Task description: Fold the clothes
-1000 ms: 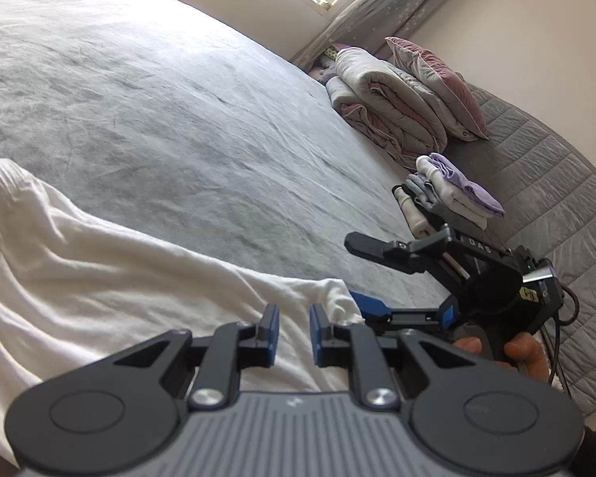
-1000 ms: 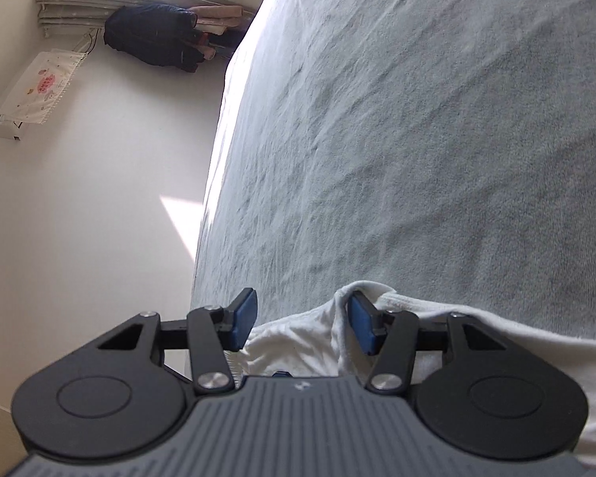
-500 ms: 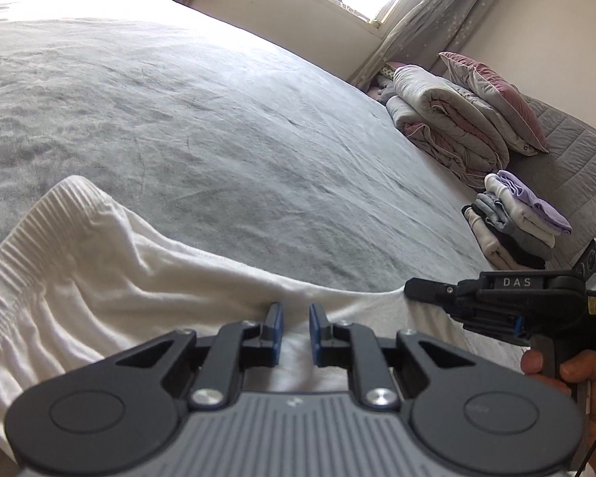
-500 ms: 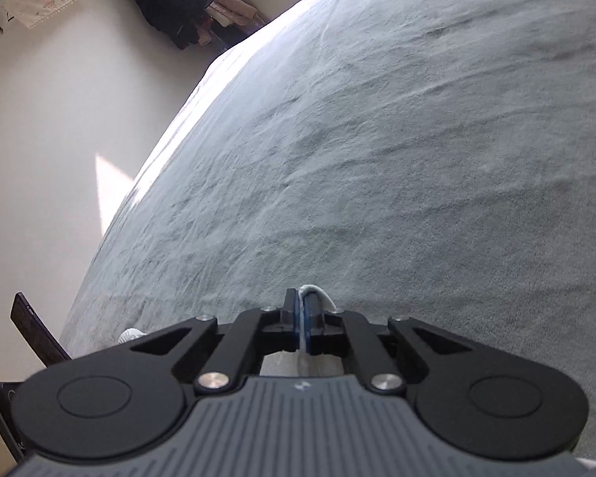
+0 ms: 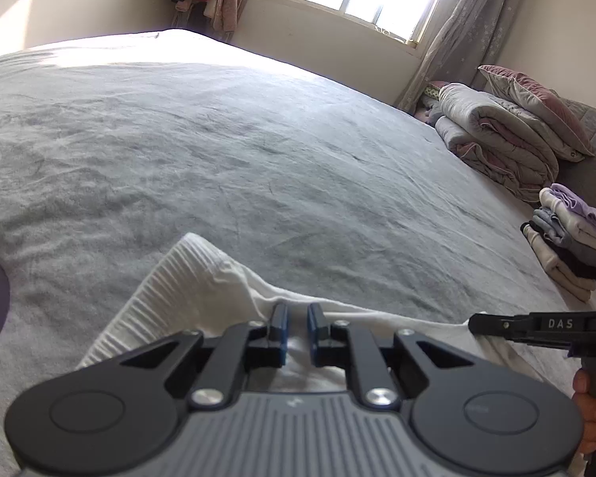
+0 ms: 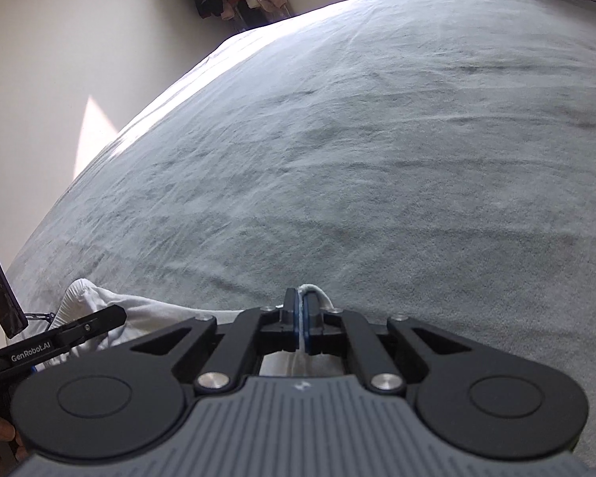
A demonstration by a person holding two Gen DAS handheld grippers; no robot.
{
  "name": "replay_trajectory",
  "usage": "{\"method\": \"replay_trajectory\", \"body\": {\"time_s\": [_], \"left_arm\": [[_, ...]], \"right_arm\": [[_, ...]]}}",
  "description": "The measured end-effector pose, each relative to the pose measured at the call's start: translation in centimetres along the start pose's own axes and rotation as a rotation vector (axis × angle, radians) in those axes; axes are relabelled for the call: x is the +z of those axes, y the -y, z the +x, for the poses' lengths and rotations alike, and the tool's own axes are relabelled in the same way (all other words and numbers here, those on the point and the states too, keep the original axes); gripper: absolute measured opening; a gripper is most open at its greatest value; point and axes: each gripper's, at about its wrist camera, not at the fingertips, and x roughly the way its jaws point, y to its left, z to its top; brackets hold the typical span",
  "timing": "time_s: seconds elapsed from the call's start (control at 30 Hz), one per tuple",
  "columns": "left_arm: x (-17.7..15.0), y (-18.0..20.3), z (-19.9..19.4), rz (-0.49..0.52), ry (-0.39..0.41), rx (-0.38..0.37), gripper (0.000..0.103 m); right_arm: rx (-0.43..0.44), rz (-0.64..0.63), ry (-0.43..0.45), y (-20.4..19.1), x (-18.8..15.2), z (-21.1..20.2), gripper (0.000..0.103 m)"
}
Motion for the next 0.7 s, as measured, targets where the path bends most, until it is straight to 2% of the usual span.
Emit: {"method": "replay_trajectory", "body": {"time_s": [0.07,0.2,0.33,0.43,0.63,0.7], "left_arm": [[0.0,-0.7,0.0,0.024,0.02,0.048,0.002],[0.3,-1.4,-0.7,0.012,0.041,0.06,0.002],[0.5,-0.8,-1.4,0.028,0.055,0.044,0.005],[0.6,-0.5,-1.8,0.033,0.052,0.02,0.014],[0.9,0.4,-2.2,0.015,0.037,-0.039,0.023],[1.0,0.9,-2.4,0.018,0.03,-0.061,0.029]], "right_arm": [[-0.01,-0.021,-0.002,-0.2,0.0,0.1,0.002],[-0.027,-0.053,-0.008,-0.7,0.1,0.0,0.002],[-0.034,-0.062,-0.015,-1.0,0.2,0.0,0.004],[-0.027,-0.071,-0.033,-1.3,0.2,-0.2,0.013],[-0.016,-0.051,-0.058,-1.2,0.5,-0.9,0.015],[-0.012,-0.031,-0.058,-0.9,0.4,-1.4,0.018]]}}
